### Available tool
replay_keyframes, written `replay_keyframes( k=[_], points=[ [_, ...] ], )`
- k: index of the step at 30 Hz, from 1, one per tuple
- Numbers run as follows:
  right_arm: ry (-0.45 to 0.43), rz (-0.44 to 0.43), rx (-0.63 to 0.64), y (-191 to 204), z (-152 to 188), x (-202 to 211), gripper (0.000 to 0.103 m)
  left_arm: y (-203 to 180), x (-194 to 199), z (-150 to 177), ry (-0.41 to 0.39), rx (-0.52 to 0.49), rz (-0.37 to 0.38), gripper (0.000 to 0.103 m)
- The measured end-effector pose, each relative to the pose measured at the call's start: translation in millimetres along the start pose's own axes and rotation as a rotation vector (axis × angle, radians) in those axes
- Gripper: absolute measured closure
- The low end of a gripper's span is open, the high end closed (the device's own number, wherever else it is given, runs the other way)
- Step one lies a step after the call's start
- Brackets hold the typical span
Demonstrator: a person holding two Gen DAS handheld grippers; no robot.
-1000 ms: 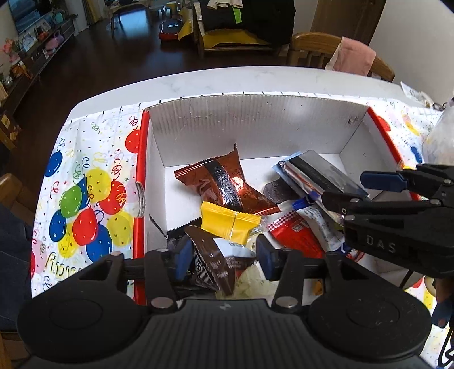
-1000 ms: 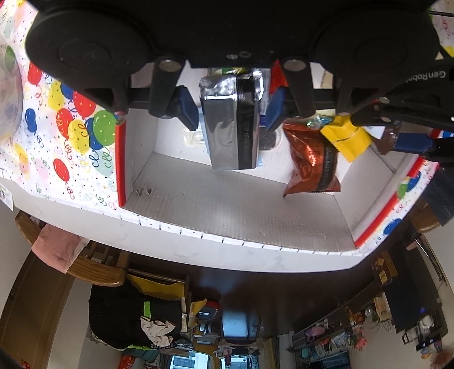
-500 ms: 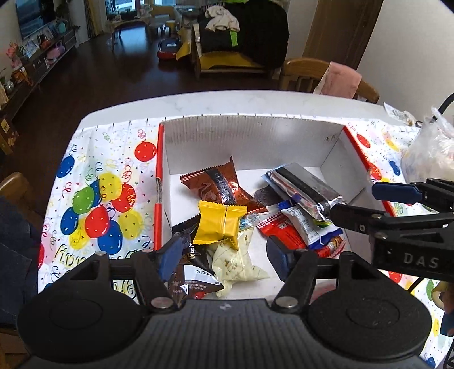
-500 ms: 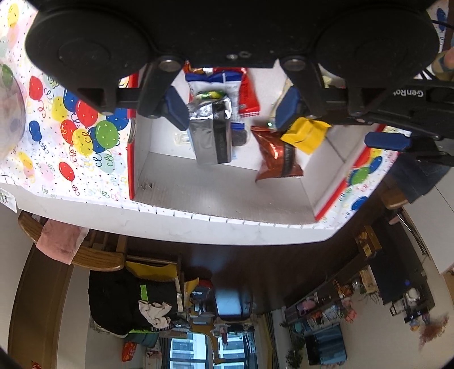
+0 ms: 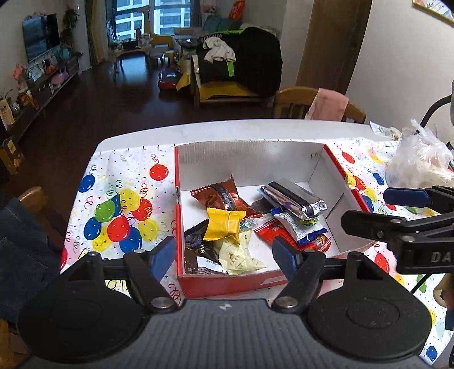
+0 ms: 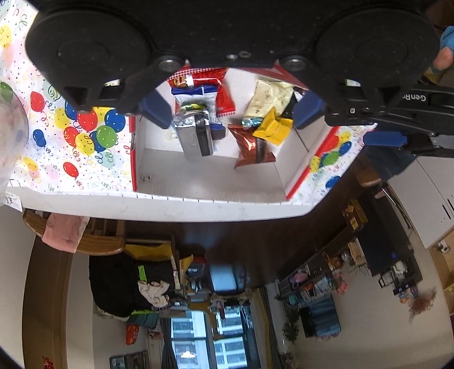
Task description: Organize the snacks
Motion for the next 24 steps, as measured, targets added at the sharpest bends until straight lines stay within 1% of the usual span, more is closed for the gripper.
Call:
replay_keyframes(
  k=[4, 6, 8, 9, 10, 13, 19, 20, 21, 23, 24],
  points=[
    [-0.024, -0.013, -0.02, 1, 1, 14, 0.008, -2, 15, 1, -0.027, -0.003, 0.008, 0.027],
    [-0.032, -0.014, -0.023, 1, 3, 19, 0.008, -4, 21, 2, -0.044, -0.005, 0.013, 0.021],
    [-0.039, -0.009, -0.018, 1, 5, 22, 0.007, -6, 27, 3, -0.06, -0.008, 0.013, 0.02],
    [-0.044, -0.002, -0.013, 0, 6, 25, 0.003, -7, 30, 3, -0.066, -0.011, 0.01, 0.02],
    [-0.05, 0.007, -0.006, 0, 8, 27, 0.001, -8, 32, 4, -0.072, -0.012, 0.008, 0.02],
    [-0.062, 0.01, -0.002, -1, 12, 32, 0.001, -9, 36, 6, -0.077, -0.012, 0.021, 0.018],
    [-0.068, 0.014, -0.048, -9, 17, 39, 0.0, -15, 43, 7, -0.094, -0.017, 0.042, 0.017],
    [-0.072, 0.015, -0.055, -10, 18, 41, 0.0, -16, 43, 7, -0.094, -0.018, 0.044, 0.015],
    [-0.077, 0.015, -0.063, -11, 17, 43, 0.0, -17, 44, 6, -0.095, -0.015, 0.047, 0.008],
    [-0.082, 0.011, -0.077, -13, 17, 46, 0.0, -19, 46, 5, -0.105, -0.007, 0.061, 0.0],
    [-0.086, 0.011, -0.081, -14, 18, 48, 0.0, -20, 47, 5, -0.109, -0.005, 0.065, 0.0]
  ],
)
Point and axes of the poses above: each gripper's, at about its wrist camera, not at the fingertips, and x roughly against the way its jaws point, y to its left, z to its underside, the point moved 8 cm from there along -x, roughly the way its jaws point, and after that the axes turned 9 degrees about z, right-handed, at the moved point
